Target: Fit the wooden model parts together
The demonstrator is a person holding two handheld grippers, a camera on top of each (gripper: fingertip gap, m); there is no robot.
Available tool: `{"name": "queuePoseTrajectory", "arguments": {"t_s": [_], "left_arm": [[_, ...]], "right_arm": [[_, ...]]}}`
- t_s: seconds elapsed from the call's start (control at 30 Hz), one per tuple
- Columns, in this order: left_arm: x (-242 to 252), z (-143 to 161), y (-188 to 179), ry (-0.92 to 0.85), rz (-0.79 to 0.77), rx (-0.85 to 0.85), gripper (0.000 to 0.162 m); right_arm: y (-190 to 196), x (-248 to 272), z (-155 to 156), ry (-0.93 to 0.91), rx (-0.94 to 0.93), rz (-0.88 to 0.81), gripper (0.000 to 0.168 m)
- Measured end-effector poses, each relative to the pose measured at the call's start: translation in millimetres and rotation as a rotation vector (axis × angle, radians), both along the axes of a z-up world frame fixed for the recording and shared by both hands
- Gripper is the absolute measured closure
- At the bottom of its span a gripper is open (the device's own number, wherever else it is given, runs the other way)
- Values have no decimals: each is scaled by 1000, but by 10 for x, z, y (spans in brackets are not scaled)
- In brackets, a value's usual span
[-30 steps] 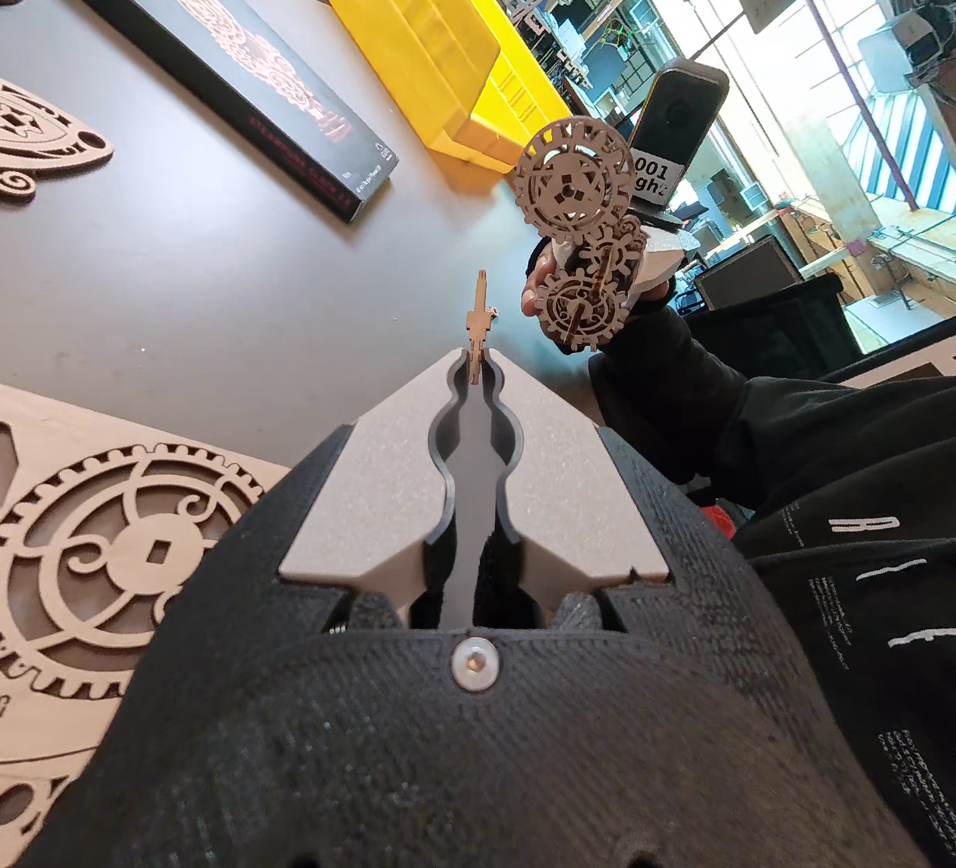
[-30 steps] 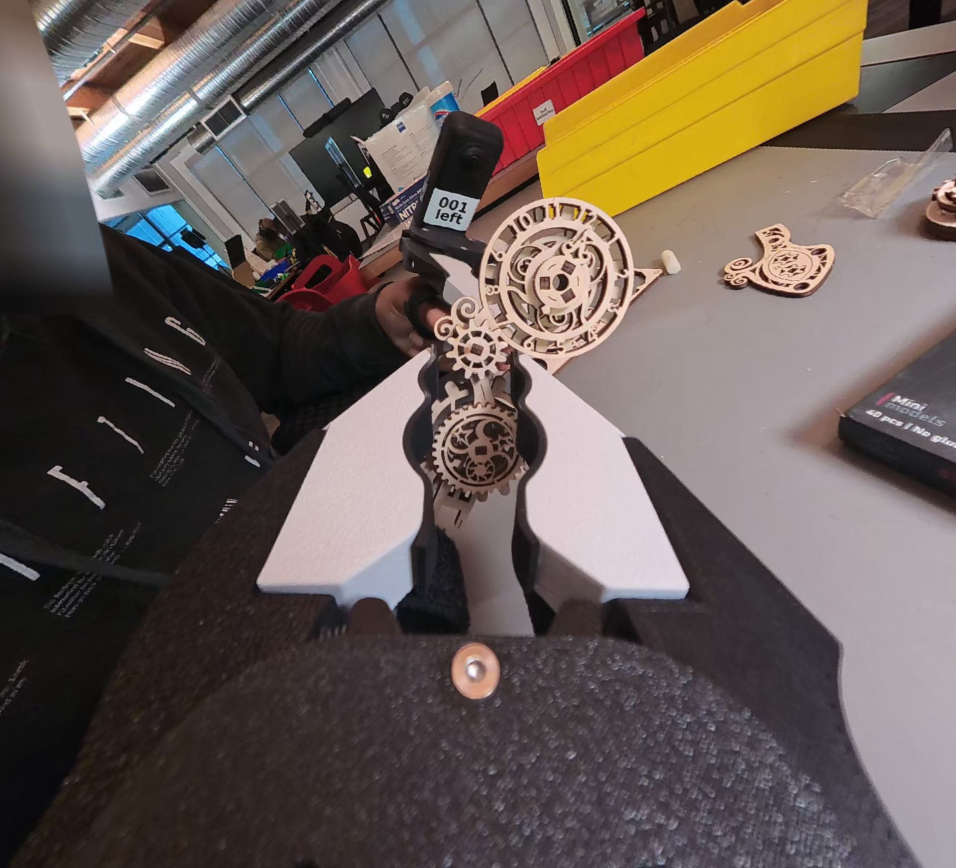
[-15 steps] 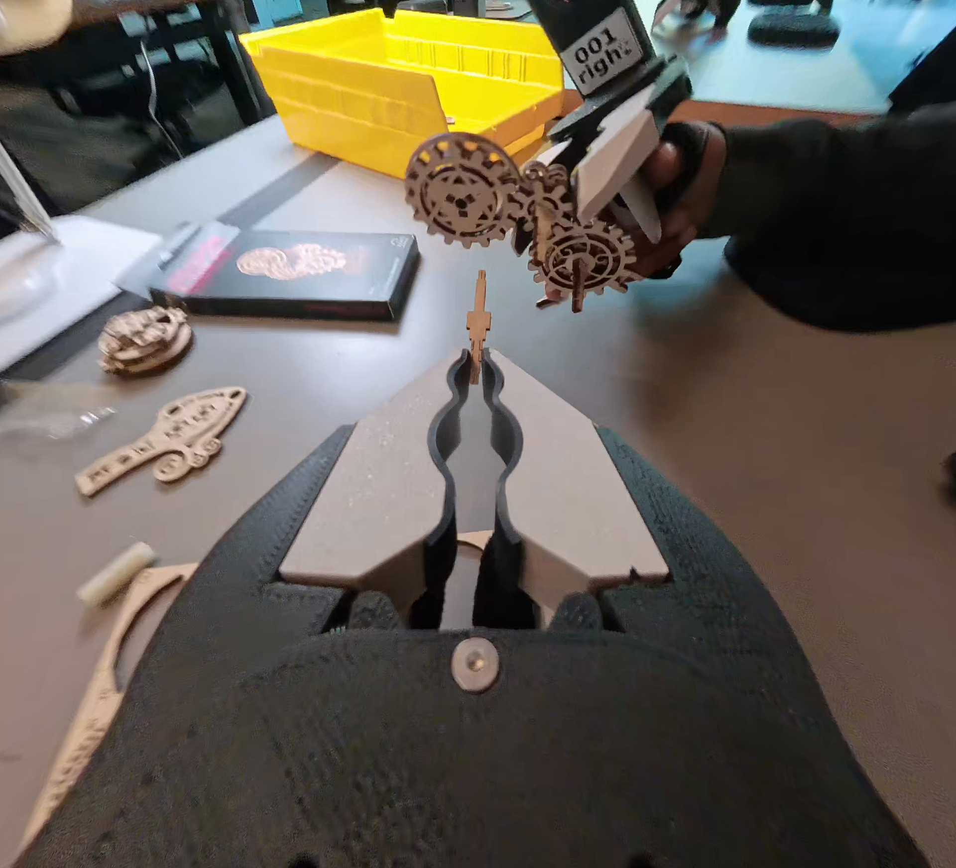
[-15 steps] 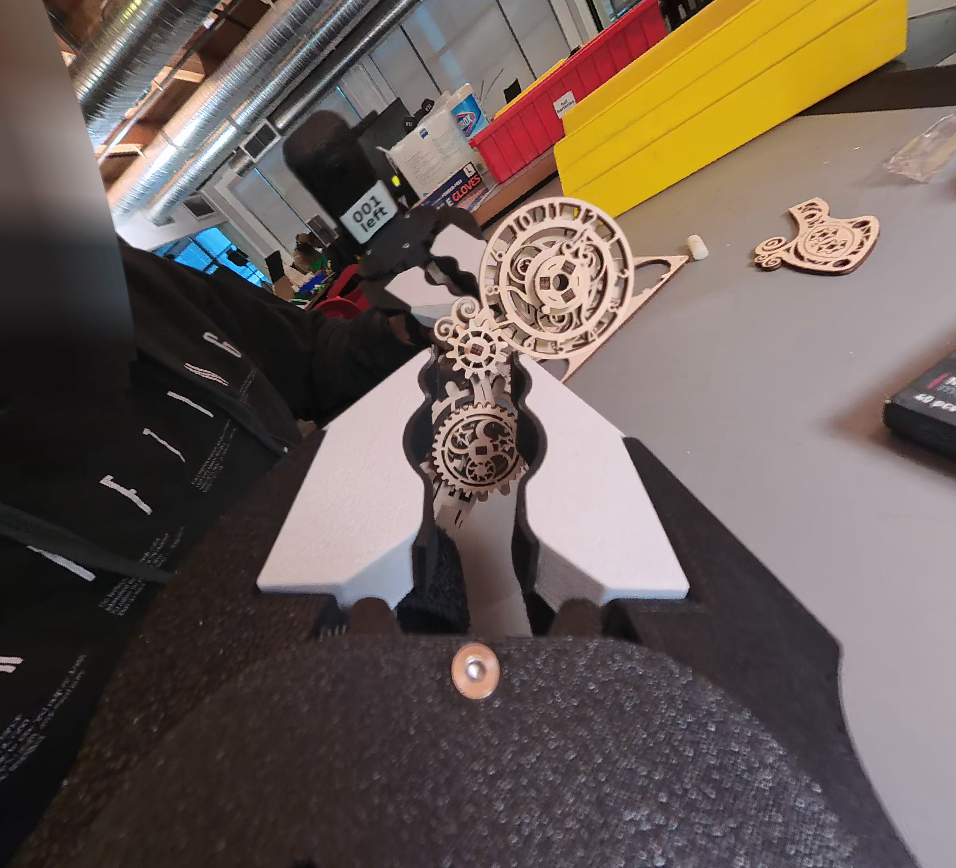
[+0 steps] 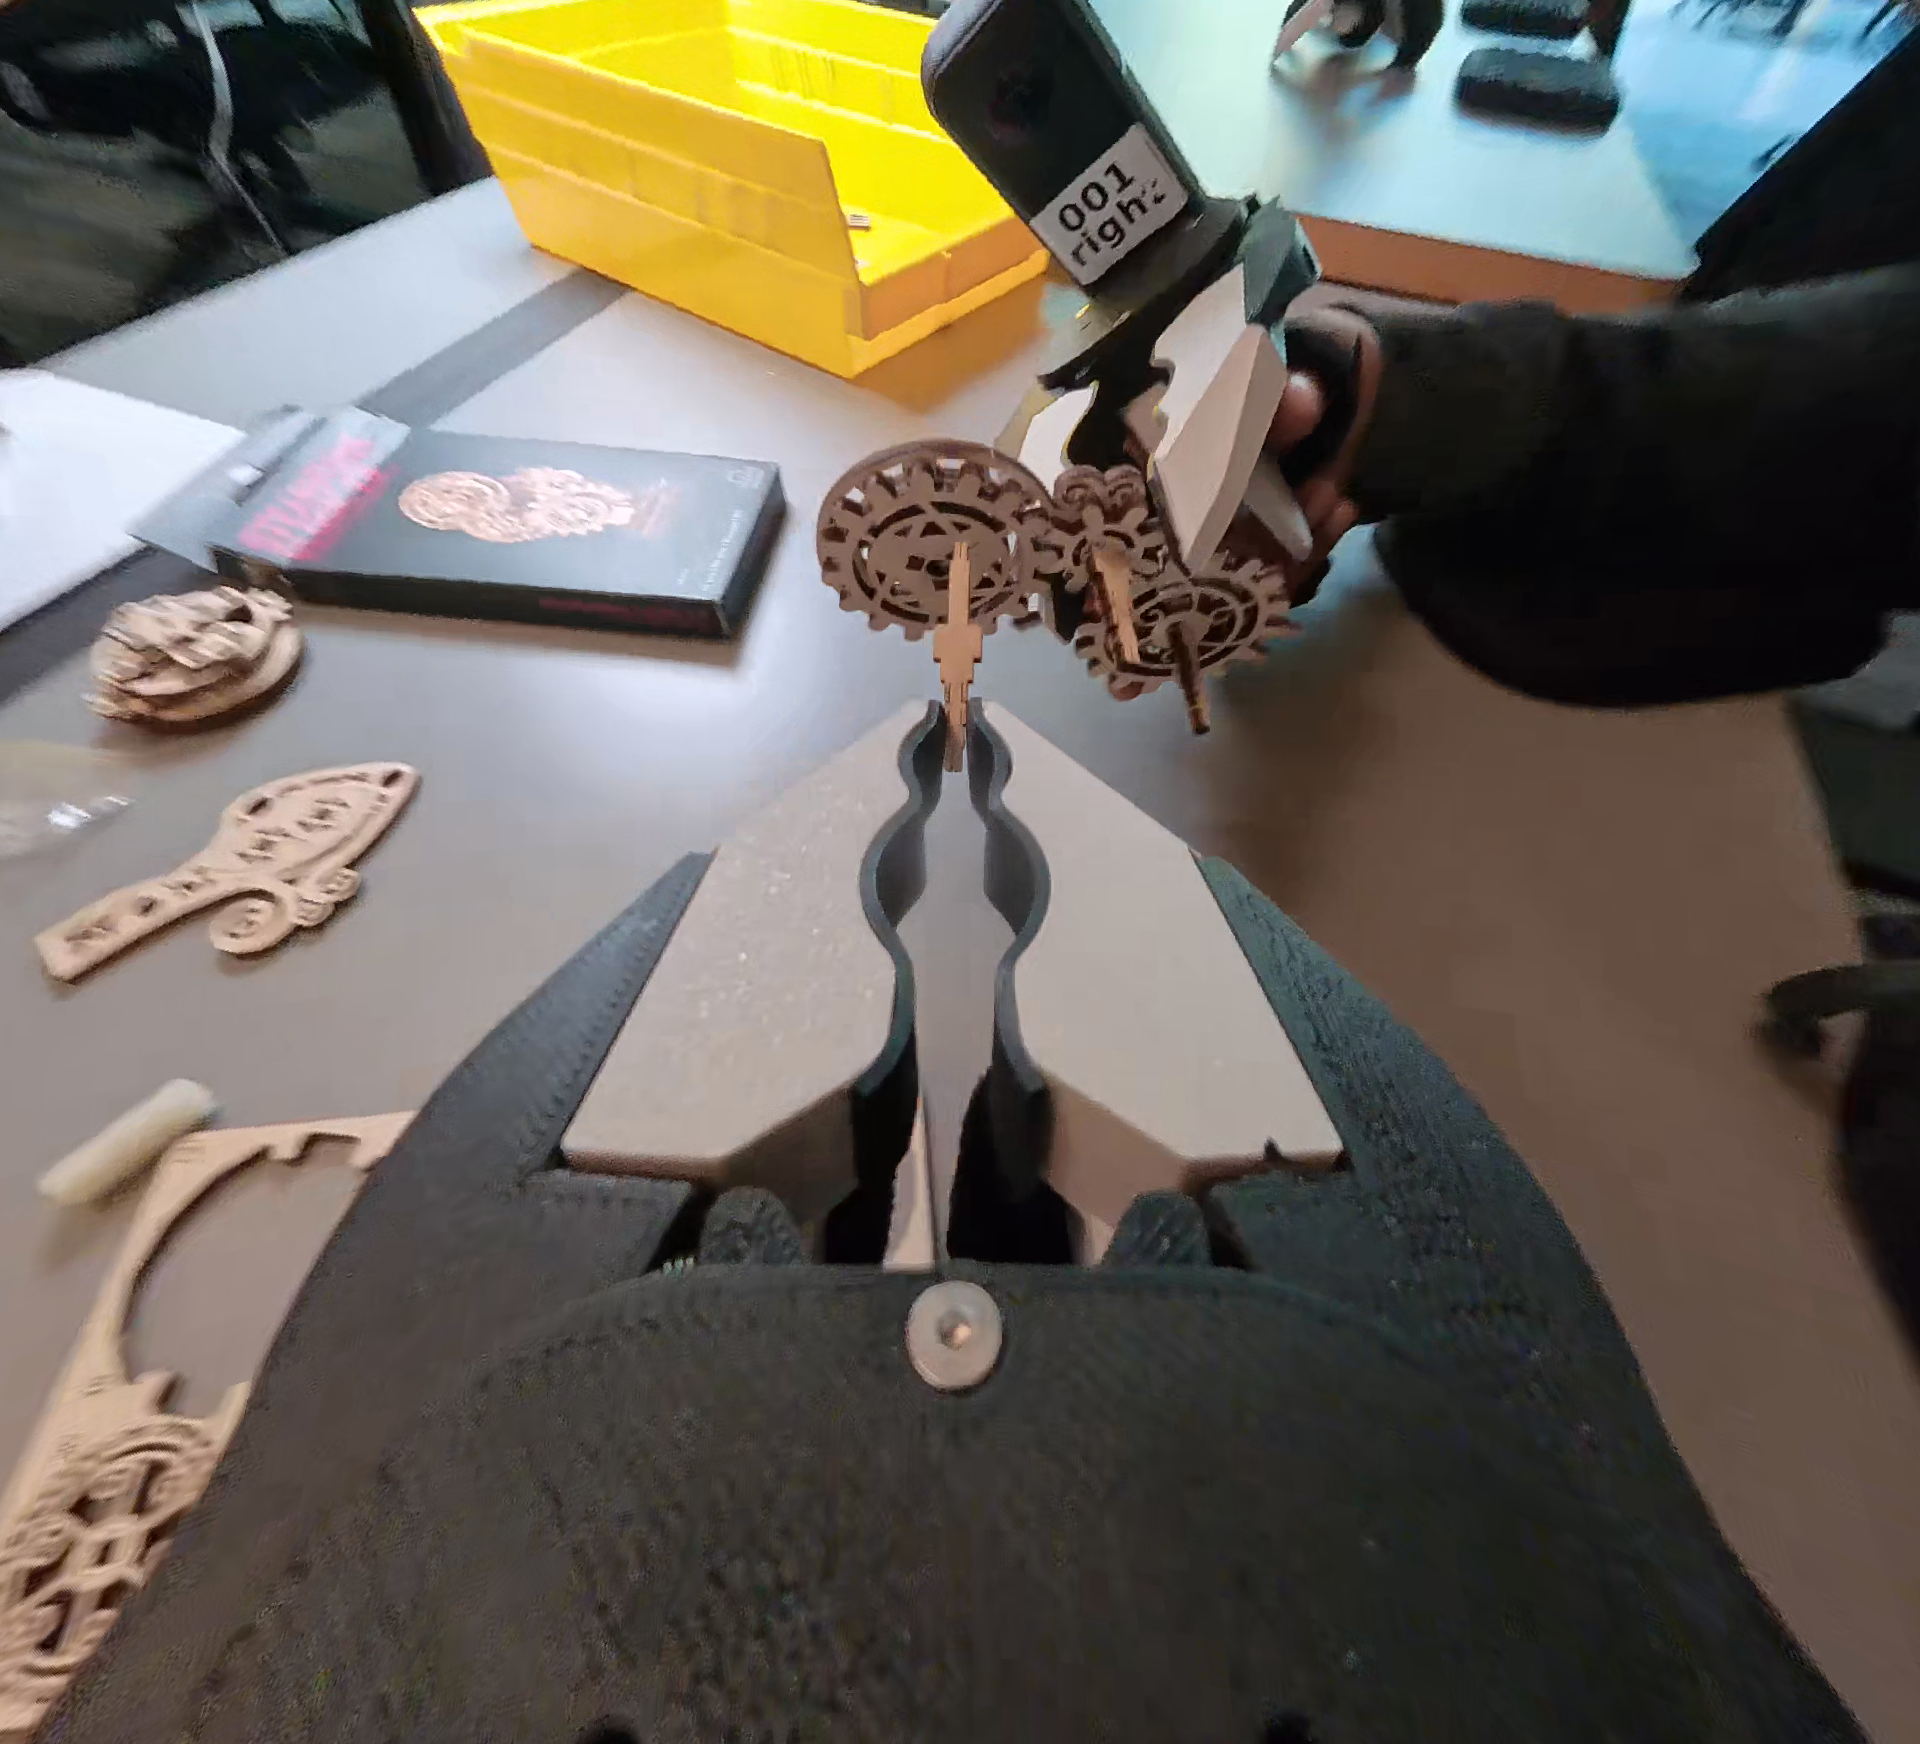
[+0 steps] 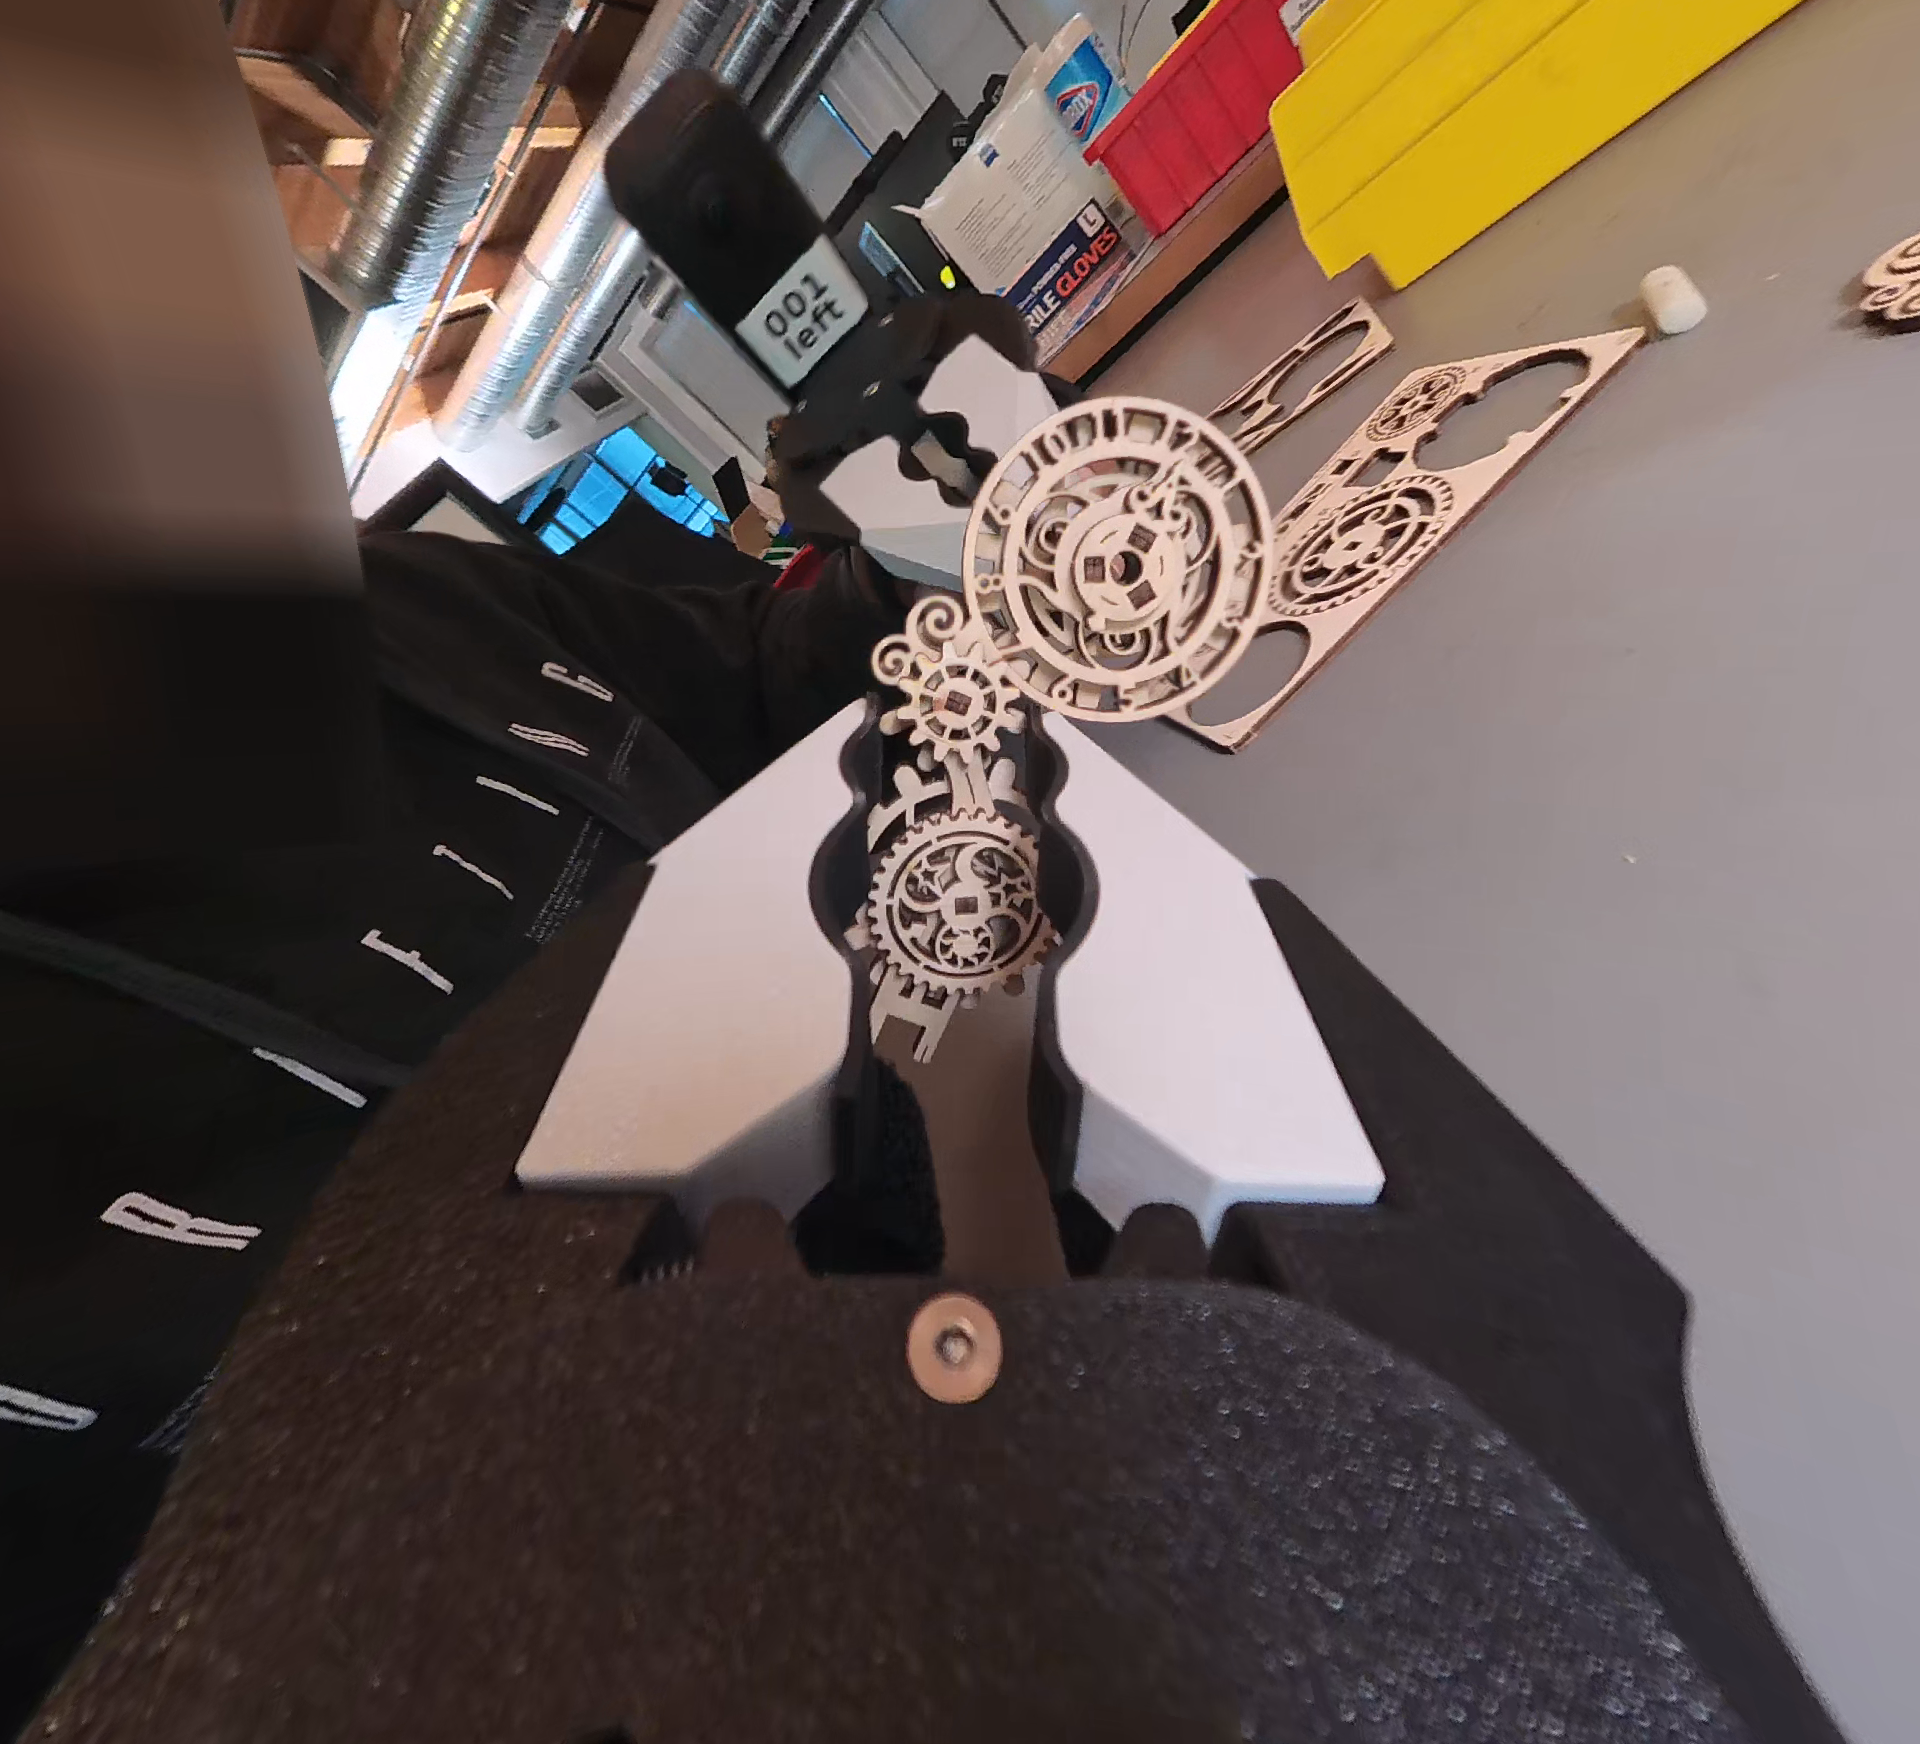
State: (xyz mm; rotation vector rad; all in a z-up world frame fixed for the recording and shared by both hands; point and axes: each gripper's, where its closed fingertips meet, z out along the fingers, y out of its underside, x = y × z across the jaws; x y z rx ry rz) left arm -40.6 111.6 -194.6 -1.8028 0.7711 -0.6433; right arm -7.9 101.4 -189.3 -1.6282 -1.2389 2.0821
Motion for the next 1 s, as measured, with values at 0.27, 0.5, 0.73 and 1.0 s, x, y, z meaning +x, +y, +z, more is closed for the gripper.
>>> {"name": "queuePoseTrajectory", "arguments": {"t_s": [0.27,0.5,0.73,1.0], "left_arm": [[31,-54,-96,-110,-45,-201,160],[67,-80,-176,-176,-99,-316,160],[115,-47,-265,-266,-173,-407,160],[134,57,-347,-397,-255,-496,160]], "right_arm": [[-121,-9,-8,2,-10,60,143],[-187,33,-11,9,35,101,142],[-282,83,-49,-11,95,159,143],[-335,118,-87,-37,151,195,143]]}}
